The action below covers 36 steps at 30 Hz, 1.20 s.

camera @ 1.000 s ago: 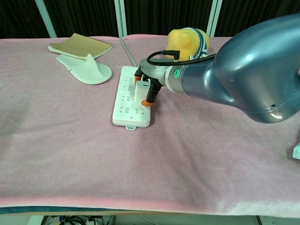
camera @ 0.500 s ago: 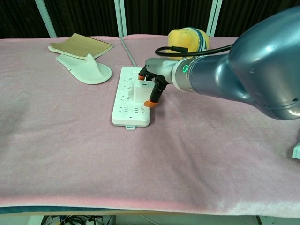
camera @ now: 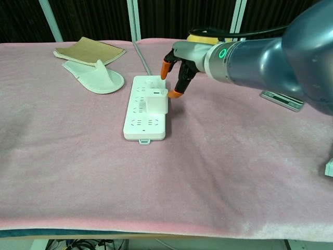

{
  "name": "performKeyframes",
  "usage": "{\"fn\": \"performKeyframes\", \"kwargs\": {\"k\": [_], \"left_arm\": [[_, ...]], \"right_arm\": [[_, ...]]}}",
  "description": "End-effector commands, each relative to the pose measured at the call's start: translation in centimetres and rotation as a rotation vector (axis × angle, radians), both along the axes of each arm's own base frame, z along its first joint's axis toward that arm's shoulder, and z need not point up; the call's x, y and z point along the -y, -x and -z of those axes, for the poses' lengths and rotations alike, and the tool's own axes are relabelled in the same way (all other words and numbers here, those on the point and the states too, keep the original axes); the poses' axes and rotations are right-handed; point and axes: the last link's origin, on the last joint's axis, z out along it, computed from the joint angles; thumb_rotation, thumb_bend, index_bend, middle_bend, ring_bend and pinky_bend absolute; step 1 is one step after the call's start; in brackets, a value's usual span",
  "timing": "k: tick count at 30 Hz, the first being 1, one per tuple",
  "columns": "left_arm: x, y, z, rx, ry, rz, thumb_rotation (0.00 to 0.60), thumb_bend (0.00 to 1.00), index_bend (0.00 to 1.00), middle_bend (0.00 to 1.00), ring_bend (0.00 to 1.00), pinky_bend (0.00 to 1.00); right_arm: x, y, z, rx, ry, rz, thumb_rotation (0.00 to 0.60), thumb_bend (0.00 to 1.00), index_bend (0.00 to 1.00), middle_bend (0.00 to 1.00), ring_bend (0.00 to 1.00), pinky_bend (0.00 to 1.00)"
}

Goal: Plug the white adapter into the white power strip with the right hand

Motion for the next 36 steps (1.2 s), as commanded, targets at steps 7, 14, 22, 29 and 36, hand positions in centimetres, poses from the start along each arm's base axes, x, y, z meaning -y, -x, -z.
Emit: {"fn": "performKeyframes", "kwargs": {"k": [7,14,22,29,36], "left_arm": [[0.0,0.0,-0.1,0.003,-0.004,0.001,0.600,0.28,0.13,0.02,0.00,0.00],[0.0,-0.3,-0.1,-0.010,-0.022,0.021,0.600,0.28,0.13,0.02,0.00,0.00],[0.2,-0.6,0.0,-0.030,-0.034,0.037,0.600,0.28,0.13,0.02,0.00,0.00],[0.5,-1.0,-0.1,-0.037,-0.038,0.070,0.600,0.28,0.13,0.02,0.00,0.00],[0.9,-1.7,0.0,-0.011,-0.035,0.092,0.600,0.27,0.13,0.02,0.00,0.00]], "right_arm": [[-0.6,4.5,-7.0,-0.040,0.112,0.019,0.600,0.16,0.19,0.12,0.25,0.24],[-5.1,12.9,-14.8,-0.148,0.244,0.062,0.600,0.13,0.16,0.10,0.23,0.22],[-12.4,20.9,-19.3,-0.220,0.352,0.076,0.600,0.13,0.16,0.10,0.23,0.21],[-18.8,25.2,-20.5,-0.201,0.437,0.072,0.600,0.13,0.15,0.10,0.23,0.20],[-21.5,27.1,-19.7,-0.174,0.487,0.061,0.600,0.13,0.15,0.10,0.23,0.20]]}}
